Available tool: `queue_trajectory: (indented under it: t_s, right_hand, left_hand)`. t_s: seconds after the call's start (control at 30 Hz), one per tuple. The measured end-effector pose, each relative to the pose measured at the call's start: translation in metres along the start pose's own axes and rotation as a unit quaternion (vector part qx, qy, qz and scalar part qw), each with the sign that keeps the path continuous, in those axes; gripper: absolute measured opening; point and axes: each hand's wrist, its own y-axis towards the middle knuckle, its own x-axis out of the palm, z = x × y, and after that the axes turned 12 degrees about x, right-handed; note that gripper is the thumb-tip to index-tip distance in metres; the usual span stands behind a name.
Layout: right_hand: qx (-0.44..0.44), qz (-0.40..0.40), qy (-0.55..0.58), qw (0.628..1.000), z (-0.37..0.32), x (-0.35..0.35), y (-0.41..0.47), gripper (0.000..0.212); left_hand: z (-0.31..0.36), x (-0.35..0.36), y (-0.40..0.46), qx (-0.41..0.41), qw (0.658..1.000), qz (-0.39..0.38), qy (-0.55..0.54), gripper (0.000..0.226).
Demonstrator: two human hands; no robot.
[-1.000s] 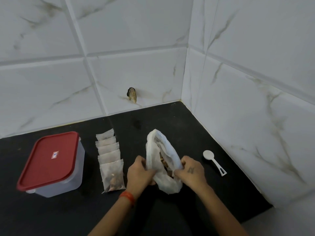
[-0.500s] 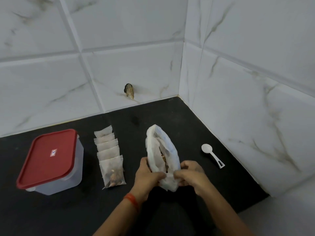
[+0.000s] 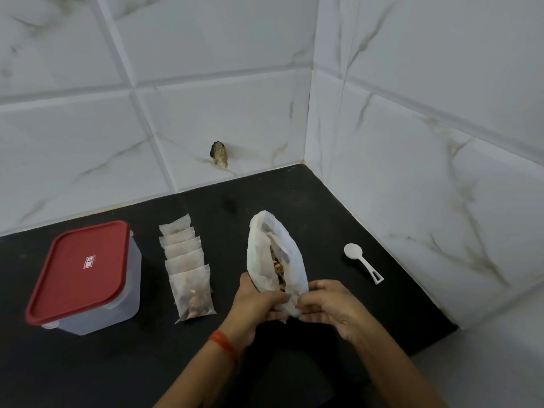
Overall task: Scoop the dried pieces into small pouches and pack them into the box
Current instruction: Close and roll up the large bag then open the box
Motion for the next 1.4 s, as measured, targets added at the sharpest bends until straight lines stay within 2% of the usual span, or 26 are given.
queue_trajectory:
  t_s: [0.07, 0.13, 0.2, 0.23, 0.27, 0.33, 0.4, 0.5, 0.6, 0.67, 0.73, 0.8, 0.83, 0.87, 0.9, 0.97, 1.0, 1.07, 1.1, 1.17, 1.2, 1.23, 1.27, 1.33, 1.37, 1.4]
  right_hand:
    - [-0.030, 0.103, -0.097, 0.989, 0.001, 0.012, 0.001, 0.021]
    - [-0.104, 0.208, -0.268, 0.935, 0.003, 0.020, 0.001, 0.019]
    - [-0.152, 0.247, -0.385, 0.876, 0.004, 0.023, 0.000, 0.024]
    - [-0.143, 0.234, -0.385, 0.881, 0.002, 0.019, 0.000, 0.027]
    - [-0.112, 0.189, -0.338, 0.915, -0.002, 0.012, -0.001, 0.029]
    - [-0.045, 0.031, -0.164, 0.985, -0.011, -0.004, -0.005, 0.034]
    - [-0.027, -0.050, -0.068, 0.996, -0.019, -0.018, -0.006, 0.031]
    - [-0.051, -0.038, -0.053, 0.997, -0.024, -0.018, -0.008, 0.024]
    - [-0.074, 0.060, -0.110, 0.989, -0.022, -0.004, -0.008, 0.018]
    - [-0.112, 0.185, -0.230, 0.949, -0.021, 0.005, -0.009, 0.018]
    - [-0.159, 0.272, -0.378, 0.871, -0.020, 0.015, -0.012, 0.021]
    - [-0.177, 0.291, -0.463, 0.818, -0.021, 0.020, -0.015, 0.024]
    - [-0.158, 0.275, -0.483, 0.816, -0.024, 0.019, -0.016, 0.028]
    - [-0.131, 0.246, -0.482, 0.831, -0.027, 0.016, -0.017, 0.033]
    - [-0.108, 0.211, -0.460, 0.855, -0.032, 0.011, -0.019, 0.037]
    - [-0.088, 0.161, -0.396, 0.900, -0.041, -0.002, -0.020, 0.043]
    - [-0.102, 0.172, -0.386, 0.901, -0.047, -0.008, -0.016, 0.046]
    - [-0.135, 0.211, -0.342, 0.906, -0.057, -0.013, -0.001, 0.045]
    - [-0.139, 0.202, -0.296, 0.923, -0.062, -0.011, 0.006, 0.041]
    - [-0.116, 0.131, -0.185, 0.967, -0.069, -0.003, 0.018, 0.027]
    - [-0.108, 0.115, -0.161, 0.974, -0.070, 0.000, 0.025, 0.024]
    - [-0.121, 0.138, -0.181, 0.966, -0.070, 0.004, 0.031, 0.022]
    - [-0.155, 0.202, -0.260, 0.932, -0.069, 0.006, 0.034, 0.020]
    - [-0.238, 0.351, -0.425, 0.799, -0.067, 0.013, 0.033, 0.019]
    - [-0.268, 0.382, -0.468, 0.750, -0.066, 0.016, 0.031, 0.021]
    - [-0.283, 0.388, -0.491, 0.727, -0.065, 0.017, 0.031, 0.024]
  left_hand:
    - [-0.004, 0.008, 0.000, 0.045, 0.992, 0.049, 0.106, 0.054]
    - [-0.008, 0.015, -0.002, 0.092, 0.969, 0.049, 0.222, 0.050]
    - [-0.007, 0.016, -0.006, 0.107, 0.946, 0.028, 0.303, 0.045]
    - [-0.005, 0.013, -0.006, 0.100, 0.940, 0.011, 0.326, 0.045]
    - [0.000, 0.008, -0.006, 0.079, 0.944, -0.007, 0.319, 0.045]
    - [0.015, -0.003, -0.005, -0.001, 0.985, -0.037, 0.171, 0.035]
    - [0.028, -0.013, -0.002, -0.074, 0.996, -0.056, -0.012, 0.025]
    - [0.033, -0.018, 0.002, -0.065, 0.994, -0.048, -0.076, 0.019]
    - [0.027, -0.011, 0.002, -0.013, 1.000, 0.017, -0.004, 0.022]
    - [0.019, -0.006, 0.004, 0.047, 0.989, 0.071, 0.123, 0.026]
    - [0.010, -0.002, 0.006, 0.129, 0.948, 0.091, 0.276, 0.028]
    - [0.007, 0.001, 0.005, 0.205, 0.902, 0.092, 0.368, 0.028]
    - [0.006, 0.001, 0.006, 0.218, 0.891, 0.088, 0.389, 0.028]
    - [0.008, -0.001, 0.009, 0.204, 0.893, 0.074, 0.394, 0.027]
    - [0.011, -0.005, 0.013, 0.162, 0.911, 0.048, 0.376, 0.026]
    - [0.023, -0.014, 0.021, 0.041, 0.964, -0.011, 0.263, 0.035]
    - [0.027, -0.017, 0.026, 0.012, 0.974, -0.021, 0.225, 0.044]
    - [0.031, -0.021, 0.036, 0.014, 0.976, 0.003, 0.219, 0.050]
    - [0.032, -0.021, 0.041, 0.020, 0.979, 0.021, 0.204, 0.045]
    - [0.035, -0.016, 0.046, 0.013, 0.991, 0.017, 0.133, 0.031]
    - [0.035, -0.013, 0.048, 0.023, 0.992, 0.018, 0.123, 0.025]
    - [0.034, -0.012, 0.050, 0.062, 0.982, 0.038, 0.172, 0.020]
    - [0.034, -0.011, 0.053, 0.119, 0.952, 0.072, 0.273, 0.017]
    - [0.037, -0.008, 0.053, 0.225, 0.846, 0.139, 0.463, 0.012]
    - [0.038, -0.007, 0.052, 0.250, 0.806, 0.146, 0.516, 0.012]
    - [0.038, -0.007, 0.053, 0.256, 0.782, 0.140, 0.550, 0.013]
